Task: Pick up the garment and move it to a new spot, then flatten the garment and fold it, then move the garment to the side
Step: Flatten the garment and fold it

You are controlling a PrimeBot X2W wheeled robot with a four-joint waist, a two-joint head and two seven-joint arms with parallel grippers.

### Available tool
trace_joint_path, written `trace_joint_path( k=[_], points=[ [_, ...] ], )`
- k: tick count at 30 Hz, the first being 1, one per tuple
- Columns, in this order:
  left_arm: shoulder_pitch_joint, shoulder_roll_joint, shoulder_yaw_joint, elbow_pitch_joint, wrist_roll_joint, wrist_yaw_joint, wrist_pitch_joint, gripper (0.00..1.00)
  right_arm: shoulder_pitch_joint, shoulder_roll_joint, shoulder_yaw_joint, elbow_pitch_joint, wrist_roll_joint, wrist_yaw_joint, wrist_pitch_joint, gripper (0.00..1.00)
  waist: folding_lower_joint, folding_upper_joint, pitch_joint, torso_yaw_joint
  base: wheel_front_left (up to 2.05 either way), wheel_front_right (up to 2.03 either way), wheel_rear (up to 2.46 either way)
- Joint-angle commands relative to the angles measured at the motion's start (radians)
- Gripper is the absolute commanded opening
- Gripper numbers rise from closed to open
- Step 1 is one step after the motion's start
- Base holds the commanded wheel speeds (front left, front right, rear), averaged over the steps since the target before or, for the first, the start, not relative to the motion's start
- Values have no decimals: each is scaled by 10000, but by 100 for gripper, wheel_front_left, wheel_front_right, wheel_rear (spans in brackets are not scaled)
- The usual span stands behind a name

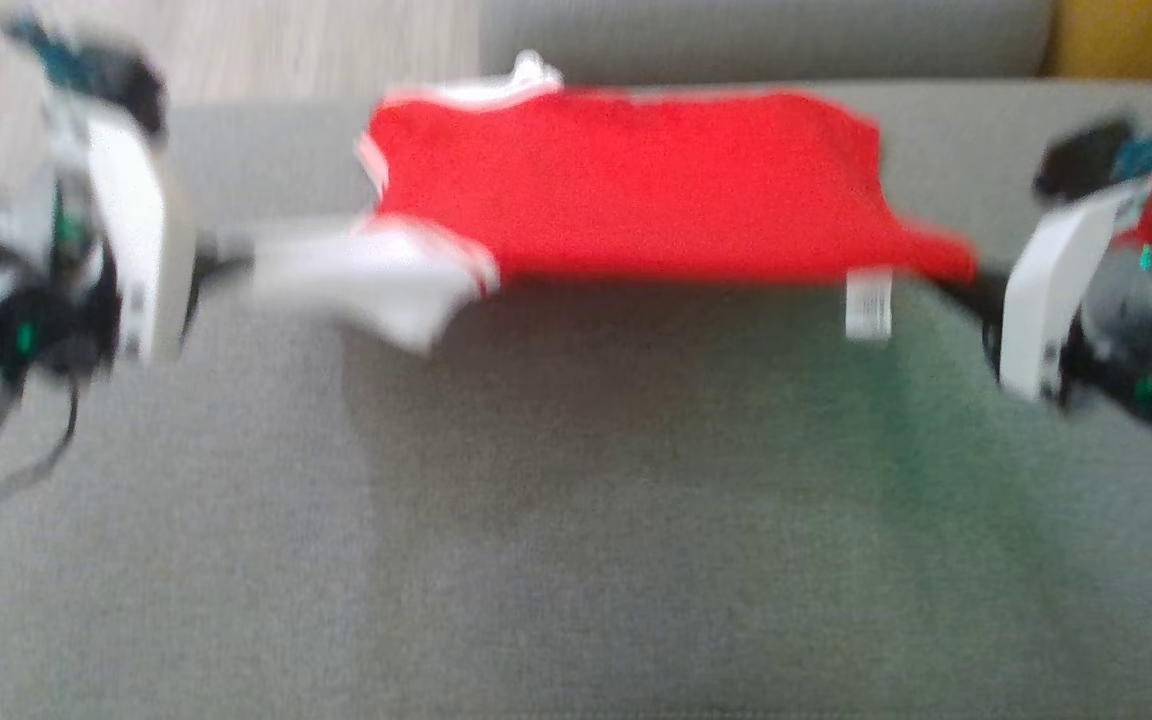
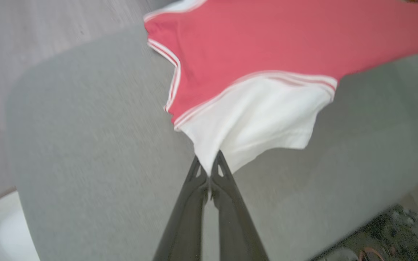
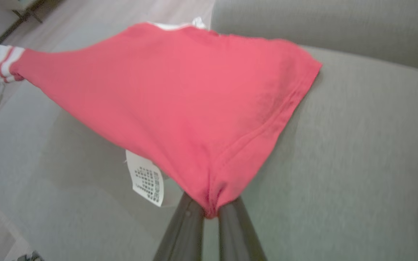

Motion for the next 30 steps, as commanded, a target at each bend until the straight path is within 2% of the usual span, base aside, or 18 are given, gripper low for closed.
trace_joint_path(
  k=[1, 5, 9, 15, 18, 24, 30],
  points=[
    [-104, 816, 379, -665, -303, 13, 370, 0, 215, -447, 25, -298, 235, -7, 306, 0, 1, -1, -703, -184, 0, 0, 0],
    [1241, 1664, 82, -2070, -1161, 159, 1280, 0, 930, -927, 410, -865, 577, -7, 1329, 0, 1, -1, -978, -288, 0, 0, 0],
    [2343, 2394, -222, -3560, -1915, 561, 2039, 0, 1590, -1450, 604, -1373, 712, -7, 2399, 0, 1, -1, -1075, -385, 0, 0, 0],
    [3425, 3088, -511, -5298, -2804, 1320, 2711, 0, 2441, -2236, 708, -1924, 1100, -7, 4531, 0, 1, -1, -1110, -565, 0, 0, 0],
    [3707, 3323, -630, -5830, -3087, 1547, 2997, 0, 2501, -2484, 702, -2256, 1207, -7, 5145, 0, 1, -1, -1059, -682, 0, 0, 0],
    [3555, 3283, -527, -6129, -3202, 1801, 3129, 0, 2308, -2485, 402, -2570, 1276, -7, 5549, 0, 1, -1, -820, -859, 0, 0, 0],
    [2593, 2702, -167, -5427, -2969, 1765, 3128, 0, 1815, -2018, -111, -2215, 1526, -7, 5946, 0, 1, -1, -300, -988, 0, 0, 0]
  ],
)
